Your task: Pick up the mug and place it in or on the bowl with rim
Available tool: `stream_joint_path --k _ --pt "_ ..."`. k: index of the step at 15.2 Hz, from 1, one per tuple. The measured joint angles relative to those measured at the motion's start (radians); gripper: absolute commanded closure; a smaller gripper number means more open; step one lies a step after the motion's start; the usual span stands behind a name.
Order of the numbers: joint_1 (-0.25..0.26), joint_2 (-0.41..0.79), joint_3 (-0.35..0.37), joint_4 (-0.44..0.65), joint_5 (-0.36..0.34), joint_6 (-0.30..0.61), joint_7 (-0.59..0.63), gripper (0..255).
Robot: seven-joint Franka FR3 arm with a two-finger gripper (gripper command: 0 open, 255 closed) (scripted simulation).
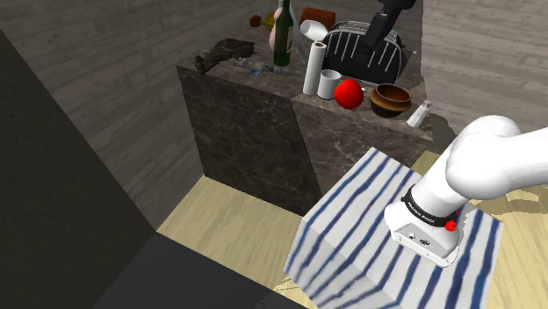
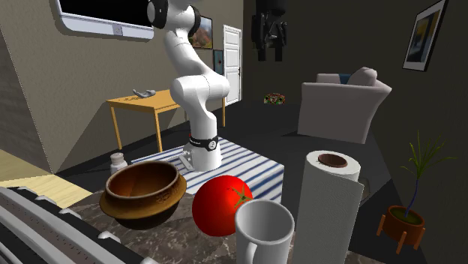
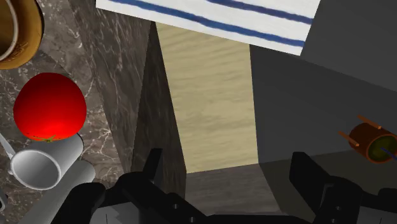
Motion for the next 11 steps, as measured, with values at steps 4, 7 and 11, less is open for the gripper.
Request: stream_joint_path --k 4,7,11 --pt "-0.008 0.039 -0.026 -0.020 -0.020 0.053 -0.037 0" --pt "-0.022 0.093 -0.068 -0.040 -0.049 0.121 -0.092 0" --pt "-0.039 0.204 -0.128 -0.032 -0.083 0.216 -0.170 0"
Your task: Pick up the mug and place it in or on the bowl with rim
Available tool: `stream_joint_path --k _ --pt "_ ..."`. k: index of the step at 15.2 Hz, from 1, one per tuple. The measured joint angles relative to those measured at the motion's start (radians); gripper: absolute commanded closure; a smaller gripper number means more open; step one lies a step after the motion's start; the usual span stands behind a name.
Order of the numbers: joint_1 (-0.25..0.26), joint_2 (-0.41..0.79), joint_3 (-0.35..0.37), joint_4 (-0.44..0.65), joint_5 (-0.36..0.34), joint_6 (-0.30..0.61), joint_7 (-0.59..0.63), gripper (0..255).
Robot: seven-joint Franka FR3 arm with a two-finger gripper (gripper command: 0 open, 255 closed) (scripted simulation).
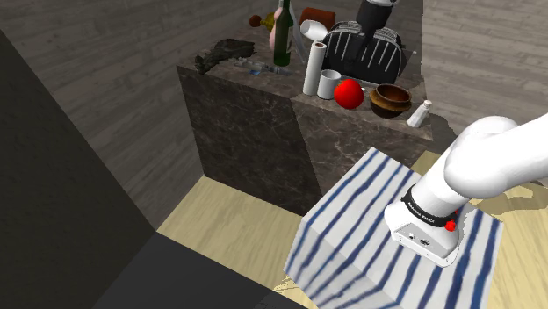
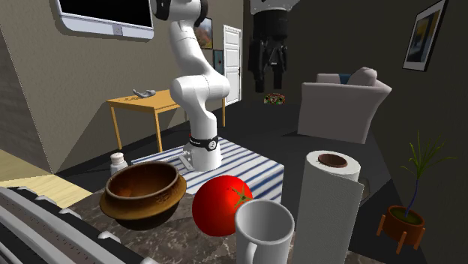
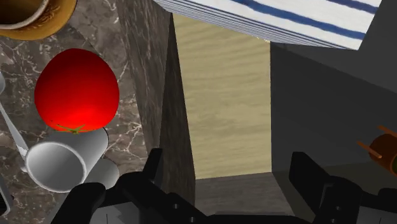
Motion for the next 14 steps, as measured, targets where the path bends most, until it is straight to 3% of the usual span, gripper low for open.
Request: stream_joint_path --k 8,14 --pt "-0.022 0.250 -0.103 0.059 -0.031 0.181 -0.145 0" --pt "-0.036 0.467 -0.168 0.156 -0.008 0.292 -0.265 0"
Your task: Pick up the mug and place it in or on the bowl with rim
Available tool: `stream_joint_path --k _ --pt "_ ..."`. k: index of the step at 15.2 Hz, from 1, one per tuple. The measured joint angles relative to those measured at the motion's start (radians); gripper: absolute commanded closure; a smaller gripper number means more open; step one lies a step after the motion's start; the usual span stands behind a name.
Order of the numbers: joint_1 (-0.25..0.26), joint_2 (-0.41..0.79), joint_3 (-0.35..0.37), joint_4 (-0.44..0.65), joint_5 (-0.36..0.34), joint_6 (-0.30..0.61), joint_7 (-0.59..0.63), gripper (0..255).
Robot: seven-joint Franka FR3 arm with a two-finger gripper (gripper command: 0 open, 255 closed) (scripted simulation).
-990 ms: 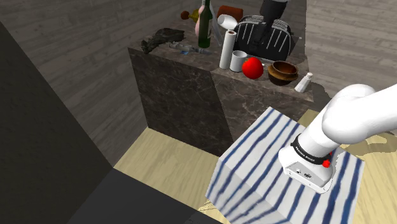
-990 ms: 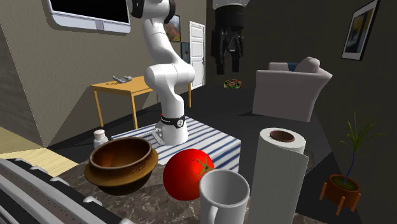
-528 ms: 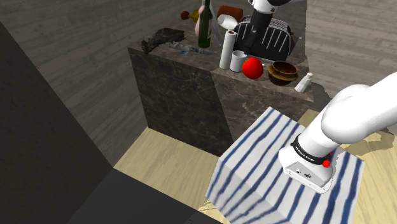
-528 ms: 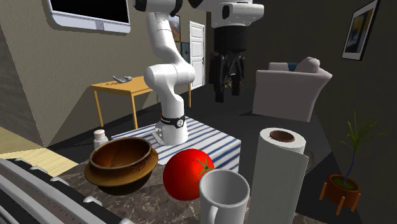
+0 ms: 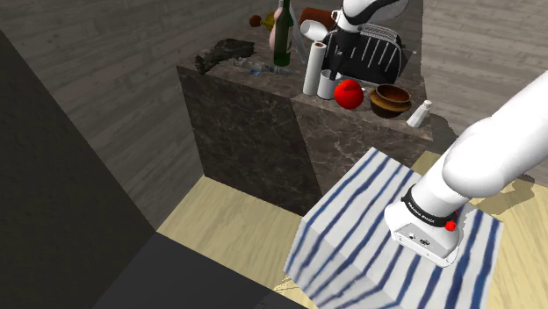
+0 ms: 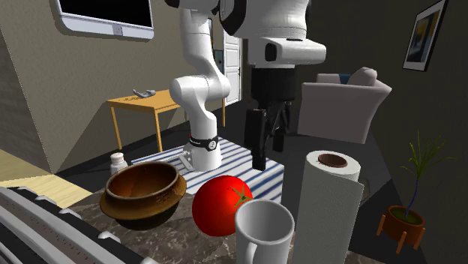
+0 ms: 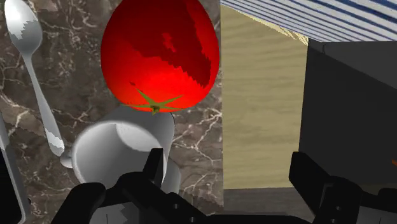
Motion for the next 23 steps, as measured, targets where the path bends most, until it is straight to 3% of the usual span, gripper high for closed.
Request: stream_joint_path --k 4,8,19,20,23 --pt "-0.013 0.152 -0.026 0.093 0.036 0.050 -0.079 0" --pt "-0.023 0.224 -0.032 0.122 0.058 0.089 -0.113 0" --pt "-0.028 0.272 -0.032 0.099 0.076 0.158 -0.128 0" --pt "-0.028 0.272 -0.032 0.099 0.076 0.158 -0.128 255" --pt "-0.028 0.272 -0.032 0.099 0.076 0.158 -0.128 255"
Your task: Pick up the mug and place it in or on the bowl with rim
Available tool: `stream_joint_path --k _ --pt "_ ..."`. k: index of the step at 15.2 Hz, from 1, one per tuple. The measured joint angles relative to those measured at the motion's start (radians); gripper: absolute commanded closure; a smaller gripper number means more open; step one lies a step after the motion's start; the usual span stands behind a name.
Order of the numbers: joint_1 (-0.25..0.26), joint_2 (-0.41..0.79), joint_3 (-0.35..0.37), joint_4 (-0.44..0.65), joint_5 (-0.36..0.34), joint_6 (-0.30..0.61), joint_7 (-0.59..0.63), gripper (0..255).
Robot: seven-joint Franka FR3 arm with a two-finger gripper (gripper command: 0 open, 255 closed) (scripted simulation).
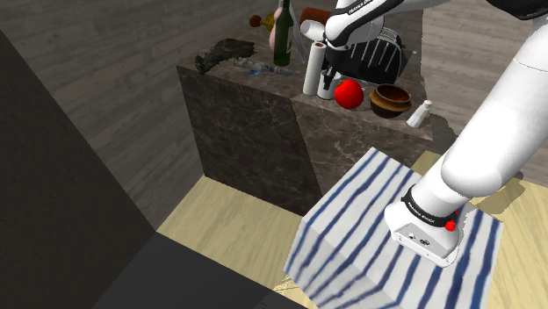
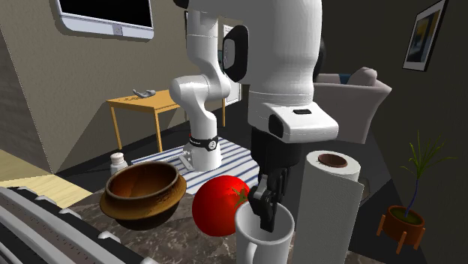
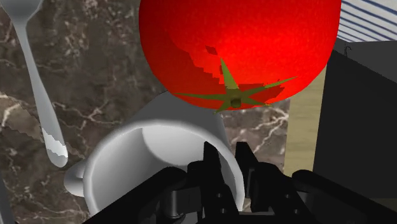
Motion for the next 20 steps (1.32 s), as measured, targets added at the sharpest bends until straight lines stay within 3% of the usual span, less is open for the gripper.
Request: stream_joint_path --k 8,20 --pt "0.000 -0.003 0.000 0.004 -0.001 -0.007 0.001 255" --pt "0.006 -0.081 -0.002 0.070 -0.029 -0.148 0.017 255"
